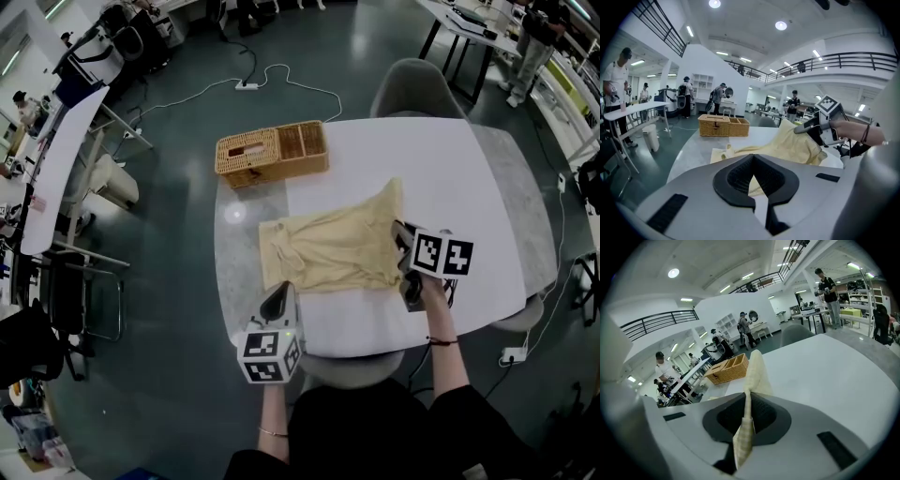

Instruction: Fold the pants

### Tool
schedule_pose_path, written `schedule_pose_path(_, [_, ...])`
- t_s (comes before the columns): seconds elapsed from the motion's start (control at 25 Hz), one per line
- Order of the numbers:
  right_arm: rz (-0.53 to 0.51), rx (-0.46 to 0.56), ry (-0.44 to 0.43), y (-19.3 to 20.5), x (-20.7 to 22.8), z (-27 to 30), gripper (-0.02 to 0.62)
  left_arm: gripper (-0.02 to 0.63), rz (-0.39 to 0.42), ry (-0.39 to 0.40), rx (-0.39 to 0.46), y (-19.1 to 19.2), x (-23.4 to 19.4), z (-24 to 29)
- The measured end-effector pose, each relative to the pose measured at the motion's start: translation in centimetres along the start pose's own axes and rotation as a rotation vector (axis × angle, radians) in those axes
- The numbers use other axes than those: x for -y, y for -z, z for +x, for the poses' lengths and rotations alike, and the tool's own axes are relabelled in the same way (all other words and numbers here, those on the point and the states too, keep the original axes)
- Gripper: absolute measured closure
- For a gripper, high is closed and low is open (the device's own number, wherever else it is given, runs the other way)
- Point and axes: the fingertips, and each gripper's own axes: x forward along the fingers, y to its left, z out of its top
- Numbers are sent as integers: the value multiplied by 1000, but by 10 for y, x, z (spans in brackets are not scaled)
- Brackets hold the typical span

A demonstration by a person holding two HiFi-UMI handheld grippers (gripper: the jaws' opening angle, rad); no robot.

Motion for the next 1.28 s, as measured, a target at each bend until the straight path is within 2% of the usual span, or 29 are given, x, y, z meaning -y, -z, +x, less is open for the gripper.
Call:
schedule_pose_path(0.6, [-21,7,-41,3,-81,14,568,598,-6,4,22,-1,-40,-26])
schedule_pose_path(1.28, [-54,-14,-45,22,-157,49,566,598,-19,-12,24,11,-87,-46])
